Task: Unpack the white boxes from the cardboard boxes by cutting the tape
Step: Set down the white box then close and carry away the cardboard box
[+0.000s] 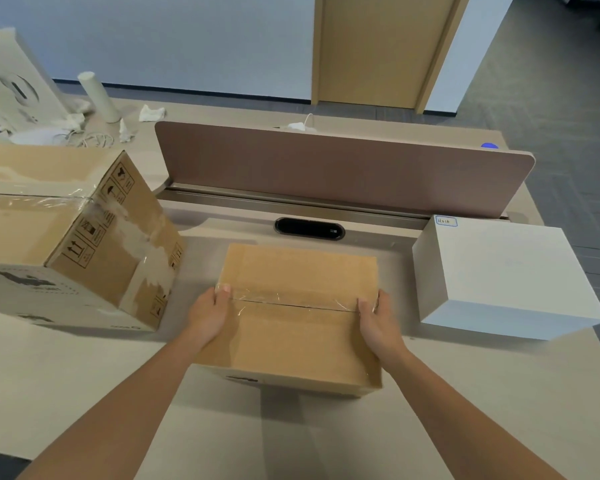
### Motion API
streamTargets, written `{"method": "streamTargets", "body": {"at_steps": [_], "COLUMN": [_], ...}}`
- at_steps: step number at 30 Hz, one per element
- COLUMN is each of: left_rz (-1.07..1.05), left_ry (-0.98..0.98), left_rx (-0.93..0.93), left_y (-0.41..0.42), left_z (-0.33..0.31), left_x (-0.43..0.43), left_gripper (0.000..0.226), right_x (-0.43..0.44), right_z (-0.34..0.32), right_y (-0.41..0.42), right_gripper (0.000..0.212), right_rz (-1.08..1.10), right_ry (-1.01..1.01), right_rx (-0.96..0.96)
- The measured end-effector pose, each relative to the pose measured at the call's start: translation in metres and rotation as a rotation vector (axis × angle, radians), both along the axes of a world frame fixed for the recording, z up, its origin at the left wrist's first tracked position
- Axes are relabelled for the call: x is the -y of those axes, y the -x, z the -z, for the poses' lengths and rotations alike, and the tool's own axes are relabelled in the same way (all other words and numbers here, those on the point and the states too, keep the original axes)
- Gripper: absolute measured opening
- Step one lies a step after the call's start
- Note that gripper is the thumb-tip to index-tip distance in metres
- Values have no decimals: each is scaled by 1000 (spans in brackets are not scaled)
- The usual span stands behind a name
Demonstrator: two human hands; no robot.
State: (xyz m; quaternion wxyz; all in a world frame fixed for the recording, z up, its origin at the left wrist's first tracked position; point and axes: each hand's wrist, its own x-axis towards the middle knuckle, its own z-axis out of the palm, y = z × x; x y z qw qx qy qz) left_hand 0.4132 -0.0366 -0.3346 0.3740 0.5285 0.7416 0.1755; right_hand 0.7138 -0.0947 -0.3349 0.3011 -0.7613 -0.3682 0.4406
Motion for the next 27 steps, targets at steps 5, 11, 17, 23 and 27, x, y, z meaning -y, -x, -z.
{"method": "streamTargets", "body": {"at_steps": [5, 11, 17, 23, 27], "left_rz": [-6, 411, 685, 723, 744], "left_ry": [-28, -343, -334, -347, -357], "left_rx": [-17, -553, -600, -678, -627], "left_y": [7, -9, -26, -23, -19], "left_z": [7, -1, 12, 16, 5], "left_x": [3, -7, -20, -25, -31], "left_gripper": [56, 66, 58, 57, 56], "right_x": [1, -1, -8, -12, -14], "right_z": [5, 2, 3, 7, -2], "right_y": [2, 16, 41, 46, 51], "right_gripper": [66, 66, 73, 72, 67], "right_rz": [50, -253, -638, -649, -592], "right_ry": [-51, -61, -101, 7, 71], "right_rx": [-15, 624, 985, 1055, 1010]}}
